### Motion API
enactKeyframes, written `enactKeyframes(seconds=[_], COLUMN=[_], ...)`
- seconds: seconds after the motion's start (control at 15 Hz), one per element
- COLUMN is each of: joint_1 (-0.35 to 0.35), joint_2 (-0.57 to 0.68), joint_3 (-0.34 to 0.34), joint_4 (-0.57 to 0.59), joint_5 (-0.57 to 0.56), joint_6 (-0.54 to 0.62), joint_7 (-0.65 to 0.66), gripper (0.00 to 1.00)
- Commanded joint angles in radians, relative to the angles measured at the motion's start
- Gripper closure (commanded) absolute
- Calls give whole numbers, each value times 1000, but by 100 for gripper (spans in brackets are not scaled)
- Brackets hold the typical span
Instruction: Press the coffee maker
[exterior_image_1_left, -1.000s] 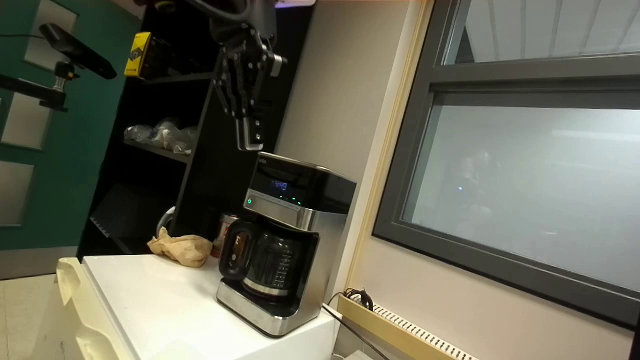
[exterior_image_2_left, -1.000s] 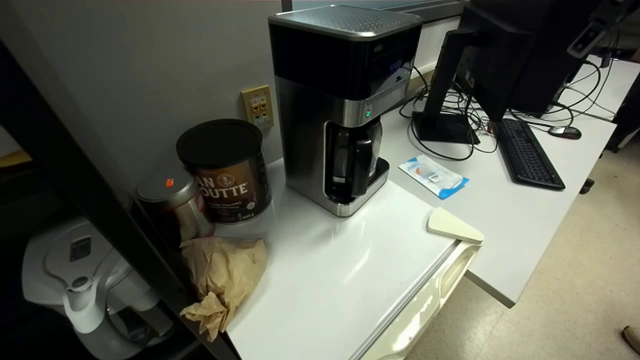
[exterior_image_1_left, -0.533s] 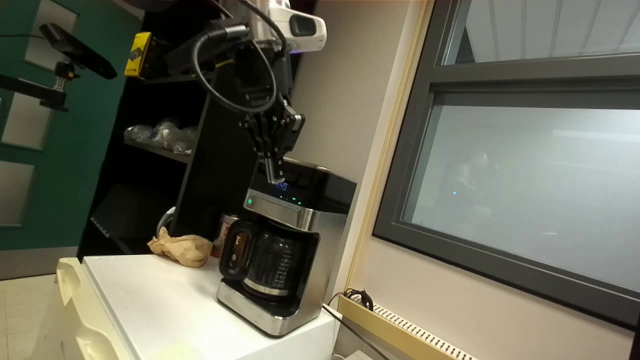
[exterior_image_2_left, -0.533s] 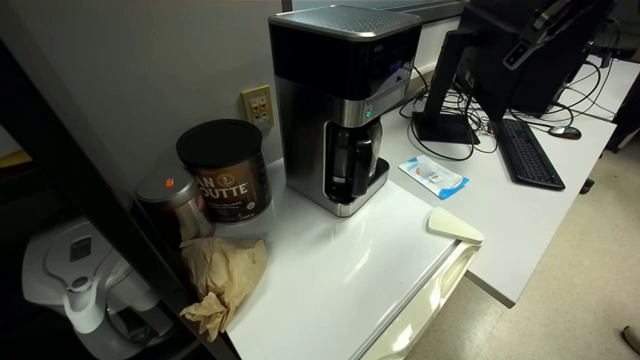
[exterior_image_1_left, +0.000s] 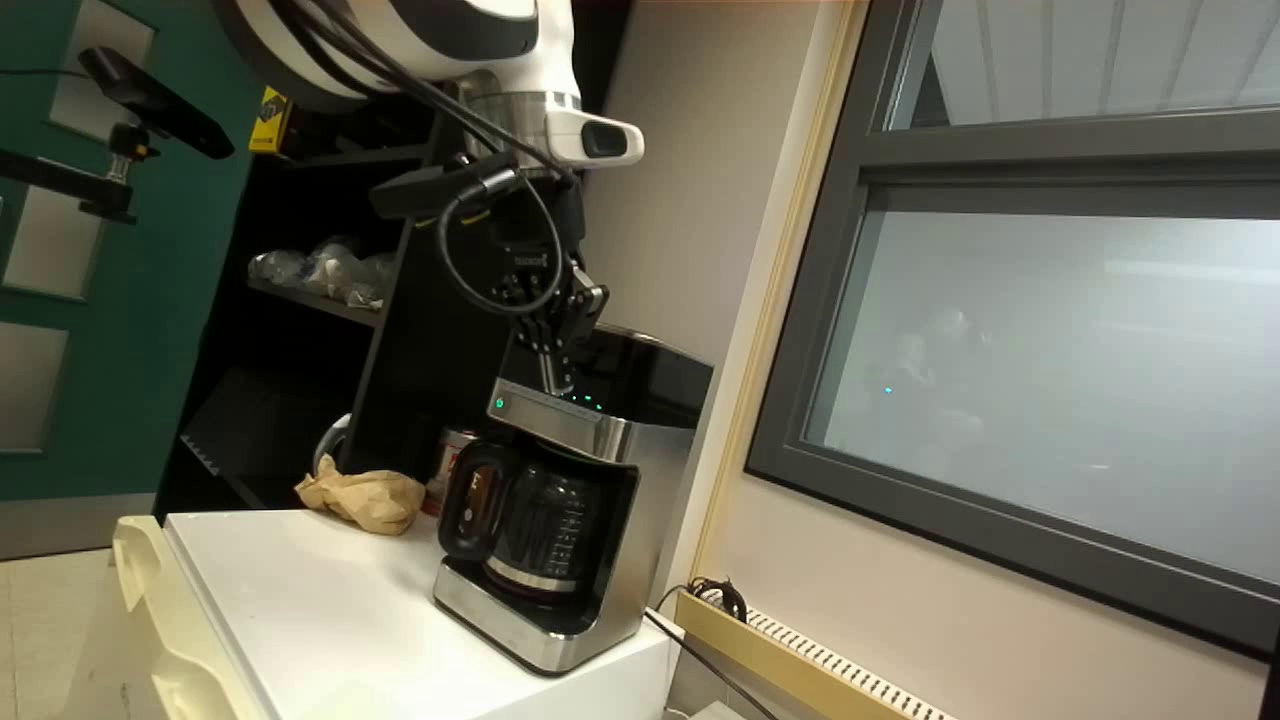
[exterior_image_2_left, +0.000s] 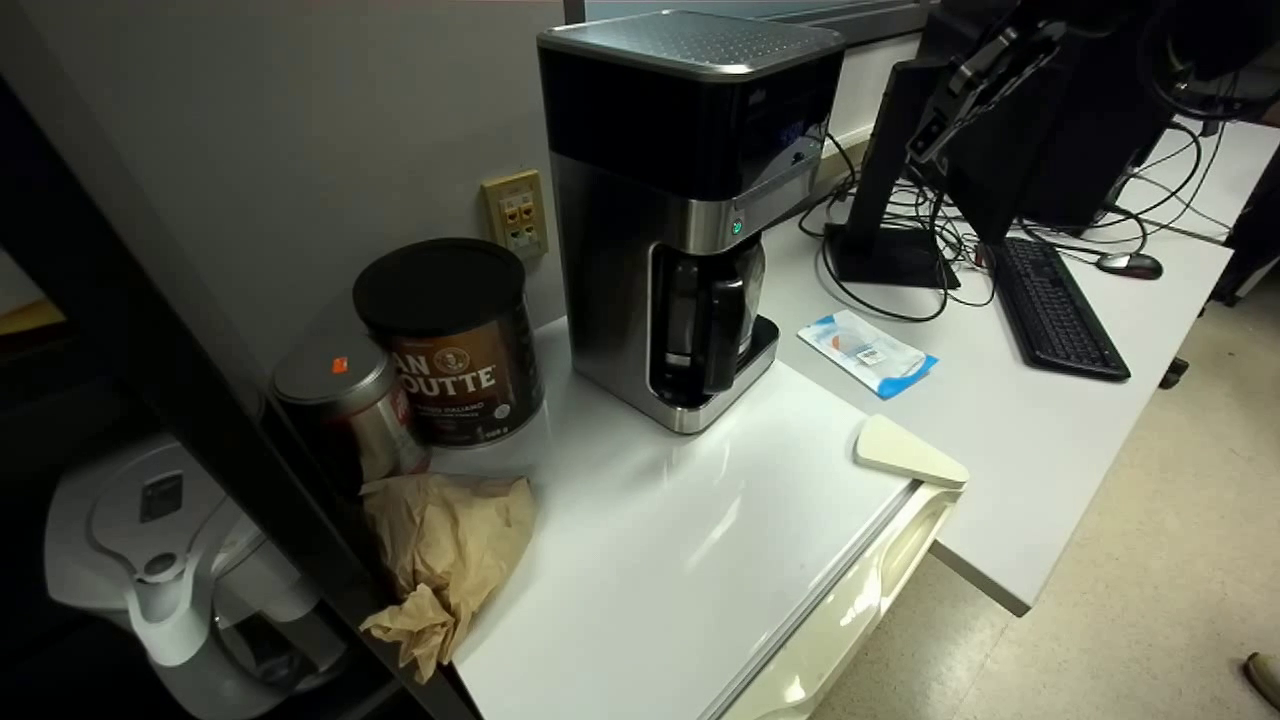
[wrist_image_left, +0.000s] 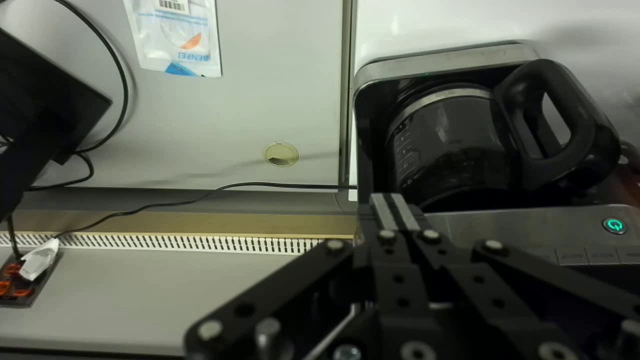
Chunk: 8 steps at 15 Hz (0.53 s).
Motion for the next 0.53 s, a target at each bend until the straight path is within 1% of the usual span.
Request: enactKeyframes(seconds=[0.0,0.47], joint_1=[41,72], joint_2=[84,194], joint_3=[-29,-57], joint_4=[104,241], joint_5=[37,54], joint_6=[2,-11], joint_7=[-8,-7], gripper=[100,100])
